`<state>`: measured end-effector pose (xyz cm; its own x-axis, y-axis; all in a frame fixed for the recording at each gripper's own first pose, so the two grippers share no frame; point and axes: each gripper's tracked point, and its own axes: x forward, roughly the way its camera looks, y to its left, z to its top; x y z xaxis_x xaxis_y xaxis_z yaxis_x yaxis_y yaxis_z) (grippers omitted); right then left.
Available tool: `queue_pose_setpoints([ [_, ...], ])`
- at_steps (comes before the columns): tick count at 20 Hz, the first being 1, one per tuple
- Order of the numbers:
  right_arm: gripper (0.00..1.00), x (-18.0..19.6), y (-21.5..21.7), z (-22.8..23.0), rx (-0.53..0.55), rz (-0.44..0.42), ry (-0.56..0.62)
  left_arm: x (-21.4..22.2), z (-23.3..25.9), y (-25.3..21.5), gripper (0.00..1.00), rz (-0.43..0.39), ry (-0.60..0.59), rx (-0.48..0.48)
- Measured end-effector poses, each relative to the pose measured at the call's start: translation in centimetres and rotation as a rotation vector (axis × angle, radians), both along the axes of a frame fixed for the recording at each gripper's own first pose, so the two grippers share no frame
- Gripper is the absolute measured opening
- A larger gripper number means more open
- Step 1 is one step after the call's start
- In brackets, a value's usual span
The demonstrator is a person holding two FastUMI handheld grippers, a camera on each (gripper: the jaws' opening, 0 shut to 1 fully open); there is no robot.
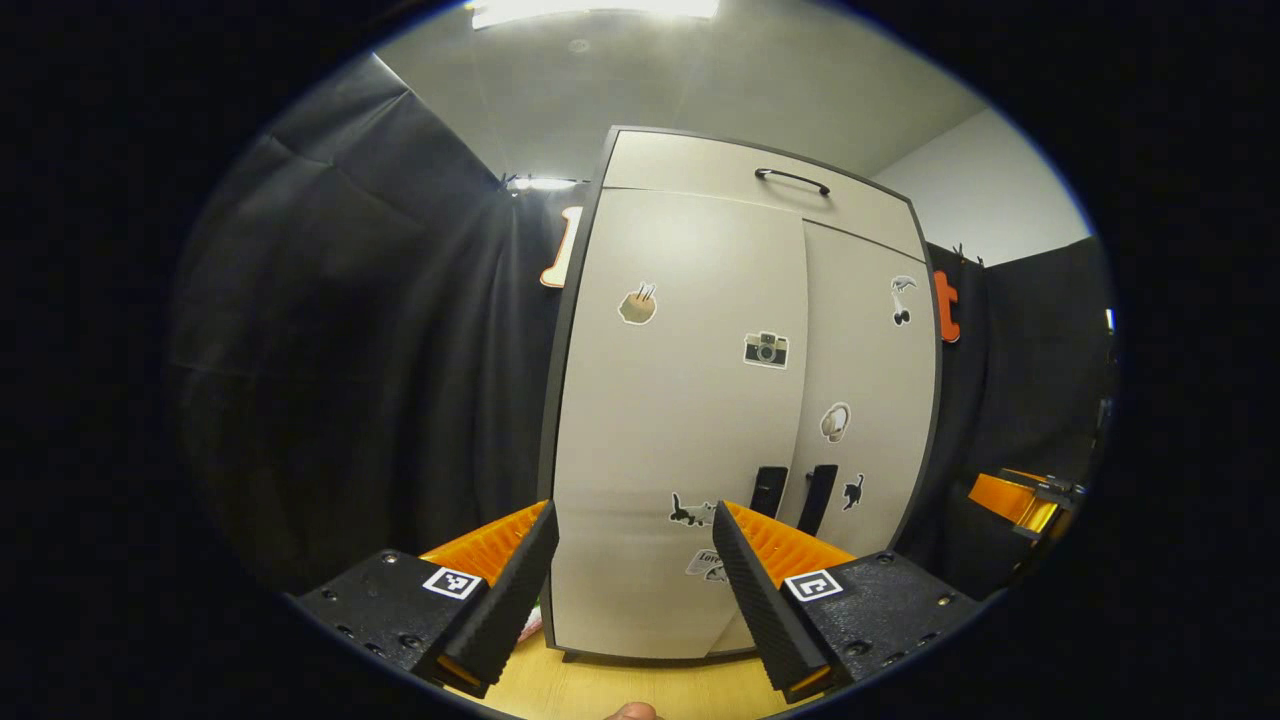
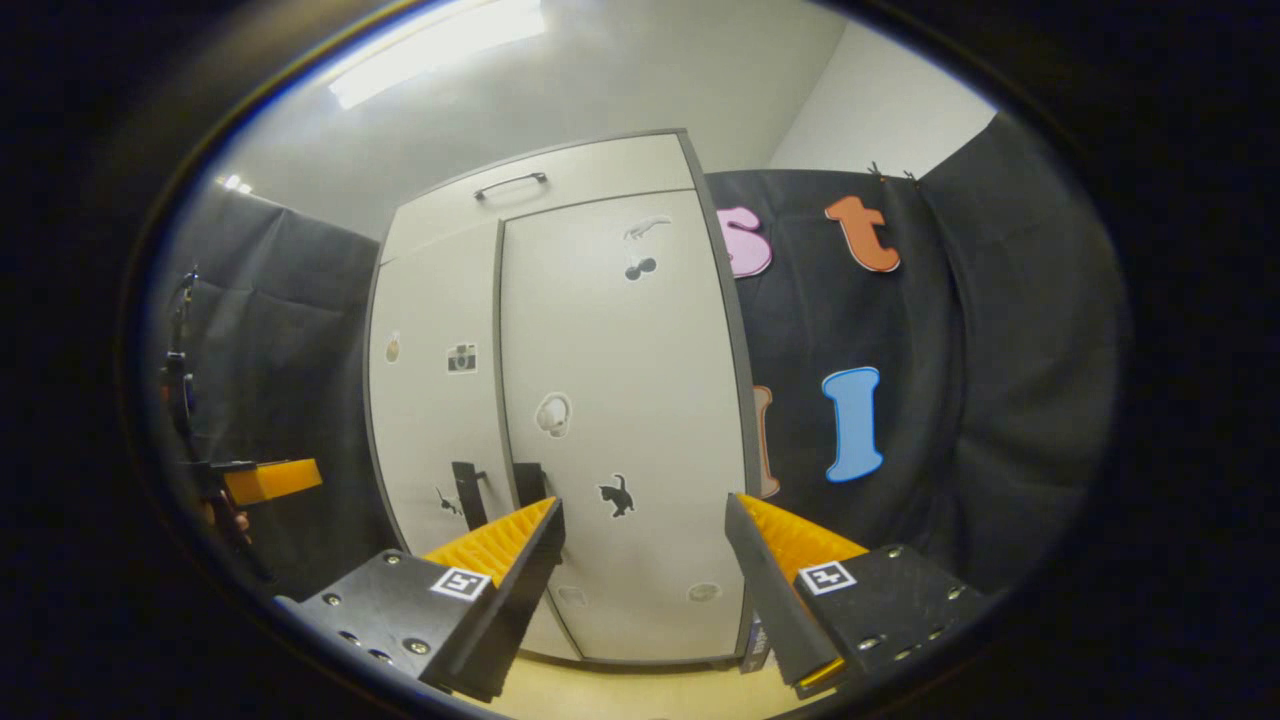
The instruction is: Grab one shoe with the right hand and put it into the shoe cabinet, grab the other shoe with the left hand and put it into the shoe cabinet; then close the right door with the right hand and the left door with the left hand.
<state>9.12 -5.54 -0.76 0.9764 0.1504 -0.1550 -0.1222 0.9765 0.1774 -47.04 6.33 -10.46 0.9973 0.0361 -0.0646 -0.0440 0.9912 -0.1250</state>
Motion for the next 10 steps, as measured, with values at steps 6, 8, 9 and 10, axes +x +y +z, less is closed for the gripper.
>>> queue_pose_setpoints([
  [6, 0.96, 0.7, 1.1, -0.5, -0.009, 0.001, 0.001, 1.5, -0.1, 0.3, 0.94, -0.023, -0.004, 0.009],
  [8, 0.96, 1.0, 1.4, -0.6, -0.006, -0.002, -0.001, 2.0, -0.3, 0.4, 0.95, -0.029, -0.001, 0.016],
  [9, 0.96, 1.1, 1.5, -0.7, -0.006, -0.003, -0.001, 2.2, -0.3, 0.5, 0.95, -0.032, 0.000, 0.021],
  [10, 0.96, 1.1, 1.7, -0.9, -0.006, -0.005, 0.000, 2.4, -0.4, 0.6, 0.95, -0.034, 0.001, 0.026],
])
